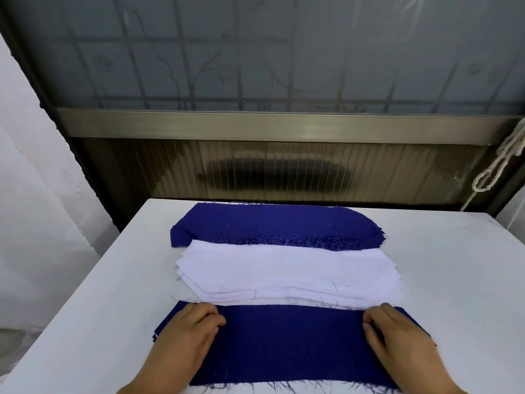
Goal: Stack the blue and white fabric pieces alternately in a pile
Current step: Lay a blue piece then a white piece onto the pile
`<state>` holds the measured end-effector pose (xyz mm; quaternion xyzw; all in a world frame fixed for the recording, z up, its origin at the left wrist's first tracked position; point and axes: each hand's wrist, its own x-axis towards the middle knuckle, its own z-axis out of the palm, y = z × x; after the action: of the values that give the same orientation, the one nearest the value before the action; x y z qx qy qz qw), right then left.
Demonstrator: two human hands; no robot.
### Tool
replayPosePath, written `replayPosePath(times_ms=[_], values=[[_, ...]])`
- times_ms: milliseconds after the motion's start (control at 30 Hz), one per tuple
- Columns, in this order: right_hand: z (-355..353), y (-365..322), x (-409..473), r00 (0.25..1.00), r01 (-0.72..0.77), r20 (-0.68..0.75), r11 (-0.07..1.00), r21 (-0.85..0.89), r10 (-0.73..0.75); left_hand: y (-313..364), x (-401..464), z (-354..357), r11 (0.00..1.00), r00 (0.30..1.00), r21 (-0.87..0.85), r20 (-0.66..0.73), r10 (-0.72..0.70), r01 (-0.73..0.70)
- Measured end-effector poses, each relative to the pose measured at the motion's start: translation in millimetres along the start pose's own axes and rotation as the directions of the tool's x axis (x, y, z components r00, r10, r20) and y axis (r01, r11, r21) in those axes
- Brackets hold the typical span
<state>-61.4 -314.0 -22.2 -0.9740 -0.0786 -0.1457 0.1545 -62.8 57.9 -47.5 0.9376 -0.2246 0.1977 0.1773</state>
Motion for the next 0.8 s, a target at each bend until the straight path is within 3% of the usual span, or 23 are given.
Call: replayPosePath(times_ms=[167, 333, 500, 667, 800], values=[[-3.1, 10.2, -2.4, 0.998, -0.067, 0.000, 0.997, -0.048, 0.067, -6.5, -4.4, -5.7, 0.998, 0.998, 0.011, 0.017, -0.062, 0.062], [-9.4, 14.2, 9.9, 0.984, -0.156, 0.080, 0.985, -0.072, 0.161, -4.3, 11.9, -13.1, 0.973, 0.968, 0.024, 0.101, -0.229, 0.228], [-8.2, 3.2, 41.1, 0.997, 0.011, -0.072, 0.998, 0.060, -0.007, 7.4, 55.8, -6.2, 0.987, 0.990, 0.083, -0.024, -0.138, 0.139], [13.0, 9.5, 61.3, 0.993, 0.022, 0.115, 0.993, 0.114, -0.035, 5.2, 80.7, 19.3, 0.987, 0.983, 0.091, 0.111, -0.146, 0.136], [23.7, 14.5, 49.6, 0.998, 0.012, 0.063, 0.988, 0.155, -0.022, 1.8, 74.2, 24.8, 0.985, 0.986, 0.099, 0.075, -0.152, 0.144]])
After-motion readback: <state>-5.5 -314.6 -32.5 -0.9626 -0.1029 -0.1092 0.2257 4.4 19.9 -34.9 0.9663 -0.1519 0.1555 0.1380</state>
